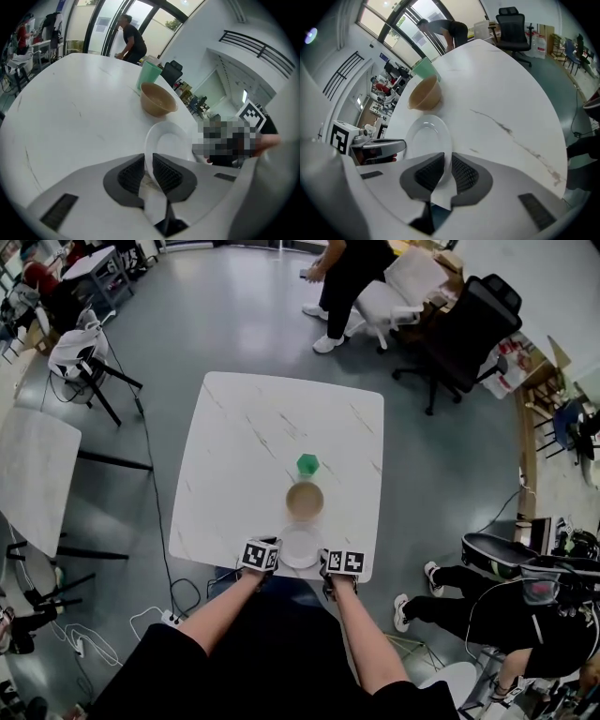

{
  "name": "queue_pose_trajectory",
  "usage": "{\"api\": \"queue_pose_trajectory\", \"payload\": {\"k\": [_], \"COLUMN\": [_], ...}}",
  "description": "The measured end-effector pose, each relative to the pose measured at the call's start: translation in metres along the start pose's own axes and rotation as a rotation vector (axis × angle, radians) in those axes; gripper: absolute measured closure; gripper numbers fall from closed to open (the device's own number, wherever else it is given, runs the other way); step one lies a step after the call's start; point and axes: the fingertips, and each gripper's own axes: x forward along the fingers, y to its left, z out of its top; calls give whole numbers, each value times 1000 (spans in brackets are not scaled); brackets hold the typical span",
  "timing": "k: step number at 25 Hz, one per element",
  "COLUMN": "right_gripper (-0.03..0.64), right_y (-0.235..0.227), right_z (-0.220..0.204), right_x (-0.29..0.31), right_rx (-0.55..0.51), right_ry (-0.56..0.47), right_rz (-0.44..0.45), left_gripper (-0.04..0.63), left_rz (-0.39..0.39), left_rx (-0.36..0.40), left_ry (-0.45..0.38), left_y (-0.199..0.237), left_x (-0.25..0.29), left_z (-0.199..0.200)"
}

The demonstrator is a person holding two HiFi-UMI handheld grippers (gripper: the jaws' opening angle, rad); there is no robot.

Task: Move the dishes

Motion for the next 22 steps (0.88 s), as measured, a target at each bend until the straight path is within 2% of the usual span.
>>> {"api": "queue_pose_trajectory", "payload": {"k": [7, 9, 12, 15, 17, 22], "right_gripper": [547, 514, 506, 506, 511, 565], "right_y": [3, 2, -2, -2, 7, 52], "right_z": [-1, 0, 4, 5, 14, 30], "right_x": [-5, -9, -19, -30, -41, -82], "right_rx": [-46, -88, -128, -111, -107, -176], "right_ry": [-16, -20, -44, -104, -184, -364], "right_rz": [-60, -95, -132, -118, -78, -27], "left_gripper": [540, 532, 529, 529, 531, 566], "left_rz": [-42, -40, -12, 5, -29, -117], "left_rx": [26, 29, 25, -45, -76, 3], "left_ry": [8, 1, -33, -112, -186, -344], "left_y": [2, 4, 11, 24, 24, 5], "left_x": [2, -1, -14, -45, -70, -142], "left_z": [-1, -2, 1, 2, 9, 23]}}
